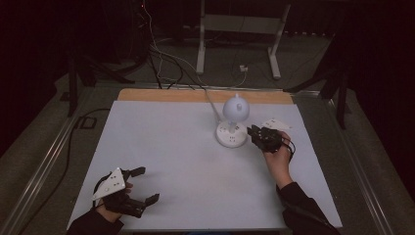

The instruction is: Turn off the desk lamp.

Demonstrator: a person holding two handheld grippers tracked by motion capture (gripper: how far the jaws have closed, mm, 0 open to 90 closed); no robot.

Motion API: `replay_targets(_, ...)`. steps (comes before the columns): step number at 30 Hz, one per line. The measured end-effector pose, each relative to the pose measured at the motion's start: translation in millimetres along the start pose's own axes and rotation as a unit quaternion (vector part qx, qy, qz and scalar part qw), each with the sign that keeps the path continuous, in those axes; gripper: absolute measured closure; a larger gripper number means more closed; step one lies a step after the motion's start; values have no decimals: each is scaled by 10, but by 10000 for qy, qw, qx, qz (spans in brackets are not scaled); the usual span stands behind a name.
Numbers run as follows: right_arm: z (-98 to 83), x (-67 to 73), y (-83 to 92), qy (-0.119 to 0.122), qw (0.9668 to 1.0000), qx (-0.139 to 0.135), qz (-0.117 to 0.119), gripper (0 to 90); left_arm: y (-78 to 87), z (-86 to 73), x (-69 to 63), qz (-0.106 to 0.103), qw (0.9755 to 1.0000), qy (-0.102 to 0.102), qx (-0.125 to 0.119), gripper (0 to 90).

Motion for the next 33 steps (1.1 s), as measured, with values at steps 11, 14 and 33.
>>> replay_targets(11, 2, 125, 249, 163, 9987, -226, 420, 329, -5, 5, 10, 1, 10000, 17, -5, 5)
replay_targets(14, -14, 158, 310, 135, 9987, -242, 432, 221, -13, 7, 20, 25, 10000, 4, 8, 5)
replay_targets(33, -374, 221, 710, 336, 9944, -106, 992, 0, -29, 13, 0, -39, 10000, -16, 7, 5)
Point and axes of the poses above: each handheld gripper's, and its own axes: y roughly backward along the jaws, z roughly out of its top, x roughly to its left, the point moved 7 cm from there along -y, roughly forward along the jaws
